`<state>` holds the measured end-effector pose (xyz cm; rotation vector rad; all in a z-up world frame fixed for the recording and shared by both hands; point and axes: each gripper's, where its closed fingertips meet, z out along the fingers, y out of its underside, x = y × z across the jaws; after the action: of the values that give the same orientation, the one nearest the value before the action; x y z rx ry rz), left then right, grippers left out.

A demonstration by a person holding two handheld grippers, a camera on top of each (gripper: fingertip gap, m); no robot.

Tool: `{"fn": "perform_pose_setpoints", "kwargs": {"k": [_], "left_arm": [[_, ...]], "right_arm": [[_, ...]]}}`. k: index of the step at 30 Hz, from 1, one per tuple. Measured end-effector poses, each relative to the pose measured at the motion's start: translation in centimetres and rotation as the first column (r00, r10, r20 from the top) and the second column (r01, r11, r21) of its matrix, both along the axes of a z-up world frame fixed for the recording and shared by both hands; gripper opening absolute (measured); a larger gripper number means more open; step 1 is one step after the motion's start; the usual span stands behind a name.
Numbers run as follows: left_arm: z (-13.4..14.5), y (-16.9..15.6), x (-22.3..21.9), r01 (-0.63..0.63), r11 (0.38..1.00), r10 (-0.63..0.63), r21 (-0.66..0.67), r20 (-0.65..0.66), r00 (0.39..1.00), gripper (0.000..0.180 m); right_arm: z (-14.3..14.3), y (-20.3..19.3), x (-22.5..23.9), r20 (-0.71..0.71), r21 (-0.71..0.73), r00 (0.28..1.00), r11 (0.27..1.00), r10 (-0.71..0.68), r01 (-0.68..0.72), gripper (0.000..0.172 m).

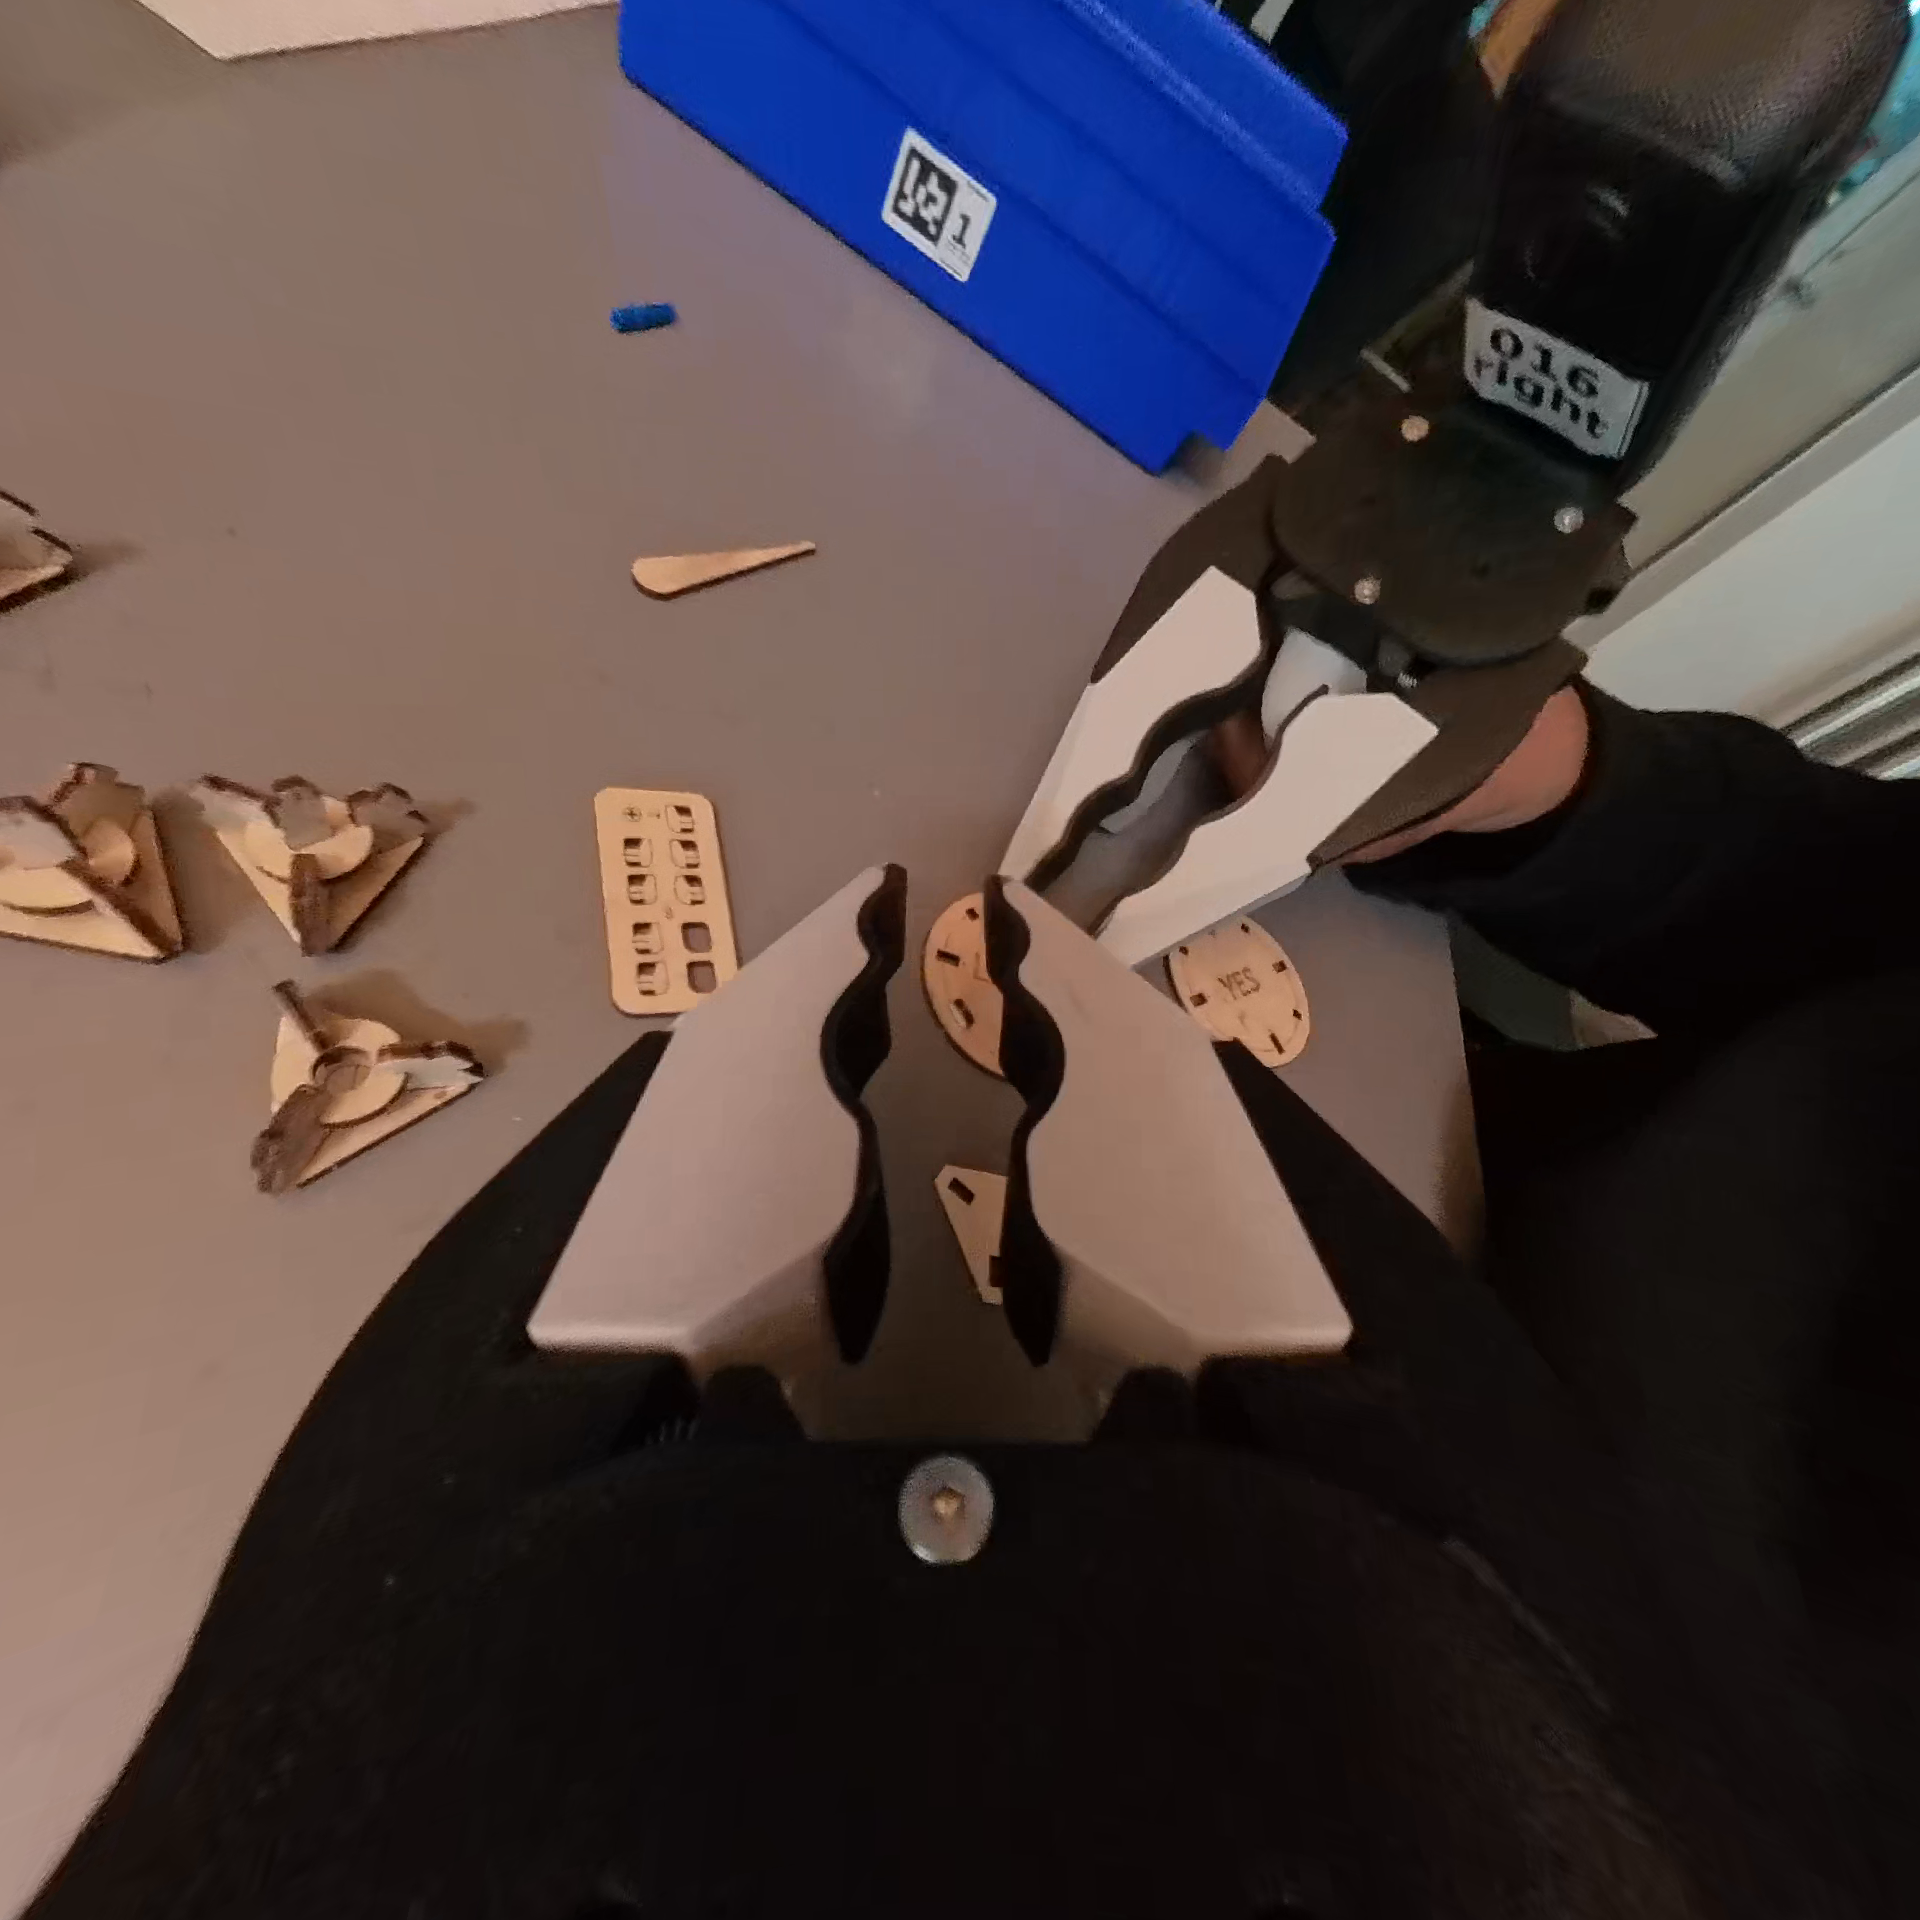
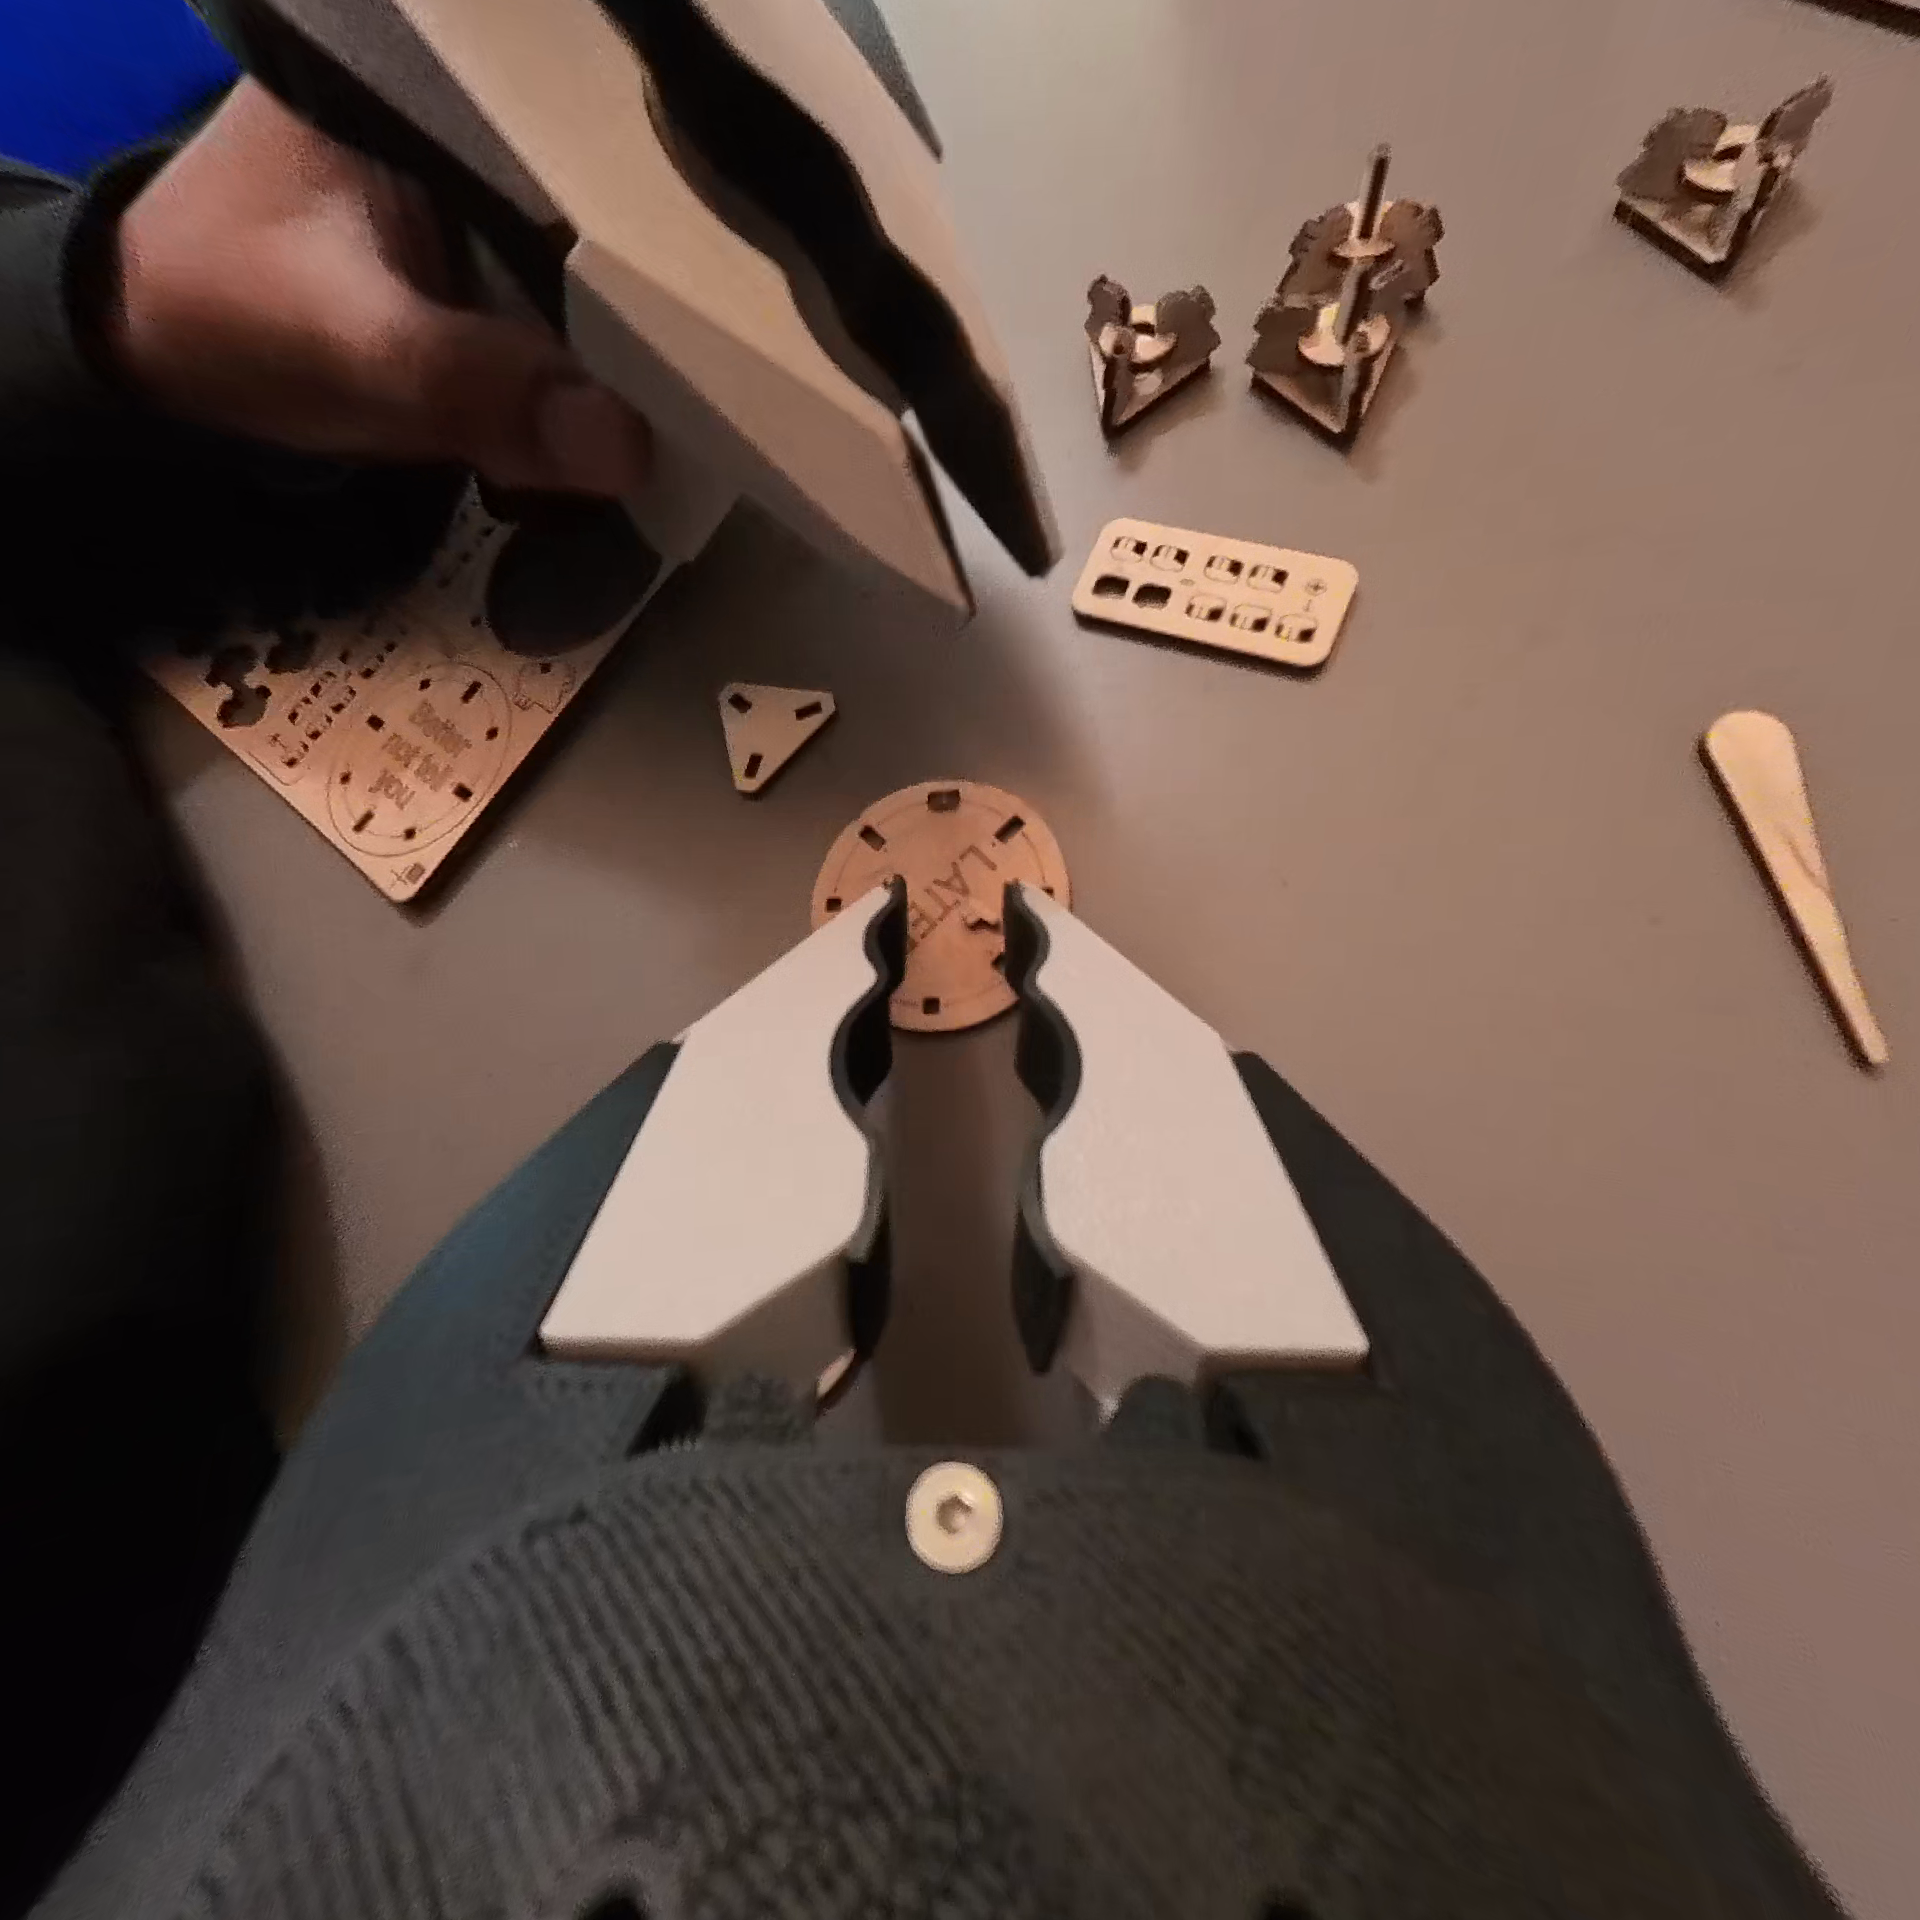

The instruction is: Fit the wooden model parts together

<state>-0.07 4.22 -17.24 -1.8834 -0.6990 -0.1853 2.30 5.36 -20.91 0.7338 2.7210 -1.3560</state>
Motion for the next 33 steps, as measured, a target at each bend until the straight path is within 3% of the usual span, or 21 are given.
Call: {"fn": "perform_pose_setpoints", "kwargs": {"k": [2, 7, 10, 14, 23, 33], "left_arm": [[0.2, -0.2, -0.3, -0.007, 1.0, 0.007, 0.025, 0.01, 1.0, 0.012], [2.0, -0.1, -0.1, 0.019, 0.991, -0.017, 0.131, -0.016, 1.0, 0.012], [3.6, 0.4, 0.9, 0.077, 0.968, -0.073, 0.238, -0.026, 0.997, 0.014], [5.4, 1.0, 2.3, 0.156, 0.916, -0.153, 0.37, -0.038, 0.987, 0.017], [6.2, 0.8, 3.1, 0.209, 0.921, -0.153, 0.33, -0.187, 0.97, 0.015], [4.1, 1.2, 2.6, 0.169, 0.957, -0.135, 0.235, -0.153, 0.979, 0.009]], "right_arm": [[-0.2, 0.0, -0.2, -0.029, 0.024, 1.0, 1.0, -0.007, 0.008, 0.004], [0.5, 0.1, -0.6, -0.112, 0.006, 0.993, 0.999, -0.031, 0.032, 0.0], [4.2, 0.5, -1.2, -0.269, -0.177, 0.957, 0.982, -0.112, 0.065, 0.0], [9.8, 2.2, -0.5, -0.44, -0.471, 0.86, 0.882, -0.258, 0.023, 0.0], [11.4, 3.7, 0.2, -0.336, -0.621, 0.895, 0.783, -0.293, 0.023, 0.0], [11.4, 4.3, -0.9, -0.235, -0.662, 0.922, 0.746, -0.307, 0.079, 0.0]]}}
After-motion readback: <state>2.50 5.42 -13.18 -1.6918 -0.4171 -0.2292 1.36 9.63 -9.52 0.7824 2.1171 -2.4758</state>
